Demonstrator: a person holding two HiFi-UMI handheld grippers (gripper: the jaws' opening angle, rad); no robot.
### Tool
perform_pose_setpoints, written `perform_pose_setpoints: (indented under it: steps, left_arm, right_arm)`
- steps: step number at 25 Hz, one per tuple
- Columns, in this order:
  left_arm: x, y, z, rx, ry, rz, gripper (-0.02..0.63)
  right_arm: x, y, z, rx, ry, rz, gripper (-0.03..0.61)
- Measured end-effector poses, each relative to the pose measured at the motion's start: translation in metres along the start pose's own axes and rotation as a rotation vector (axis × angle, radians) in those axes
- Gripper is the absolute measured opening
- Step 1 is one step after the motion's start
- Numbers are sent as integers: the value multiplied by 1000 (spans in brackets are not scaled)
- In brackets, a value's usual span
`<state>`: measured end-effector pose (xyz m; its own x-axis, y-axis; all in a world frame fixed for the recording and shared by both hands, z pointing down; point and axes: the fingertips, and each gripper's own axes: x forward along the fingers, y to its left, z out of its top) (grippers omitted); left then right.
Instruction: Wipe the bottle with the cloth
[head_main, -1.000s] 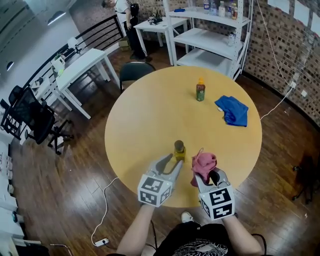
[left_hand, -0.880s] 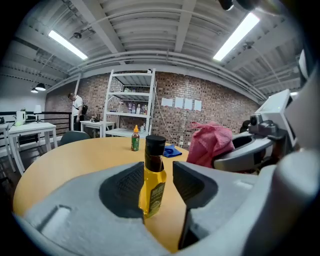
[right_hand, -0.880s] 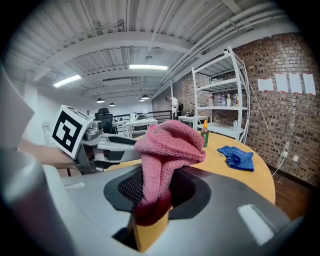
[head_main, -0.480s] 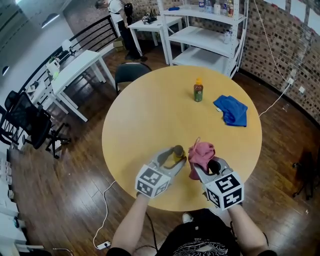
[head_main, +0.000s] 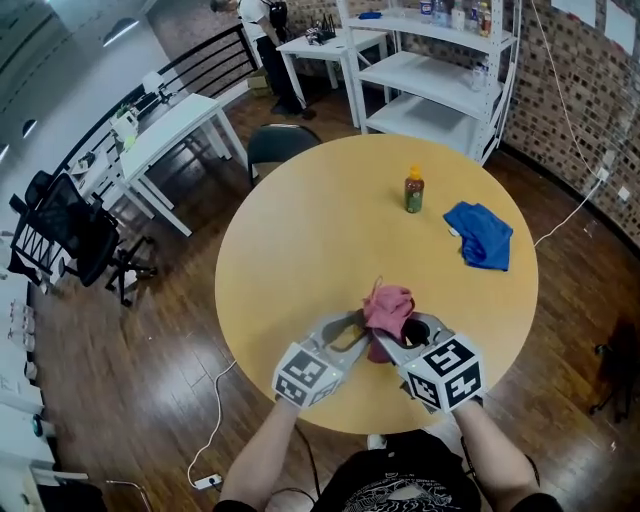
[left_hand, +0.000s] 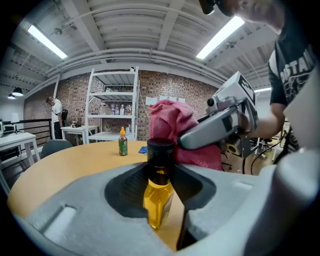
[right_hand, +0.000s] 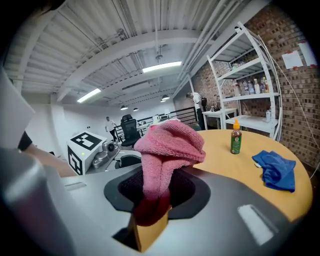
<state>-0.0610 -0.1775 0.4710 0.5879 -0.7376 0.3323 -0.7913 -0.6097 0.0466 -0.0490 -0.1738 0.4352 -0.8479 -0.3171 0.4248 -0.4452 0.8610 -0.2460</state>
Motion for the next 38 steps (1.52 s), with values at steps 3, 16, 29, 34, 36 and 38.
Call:
perform_pose_setpoints:
  steps: [3,16,29,34,36,38]
  left_arm:
    - [-2,1,-3,1,11,14,140]
    - [-4,7,-3,-8,-1,48,137]
    - [-6,9,-4,6,3,6,137]
    - [-7,9,-2,1,4,2,137]
    - [-5,7,-2,-1,11,2,137]
    - [-3,5,-2,-2,22,0,137]
  right_arm:
    - [8,1,-3,17,-3,37,106]
    - [21,-16,-30,38,25,20,106]
    - [38,-37,-78,163,48,-174,106]
    - [50,-41,-102,228,82,-194,106]
    - [52,-44,-112,246,99,-196,106]
    - [54,-46,-122,262,113,-200,106]
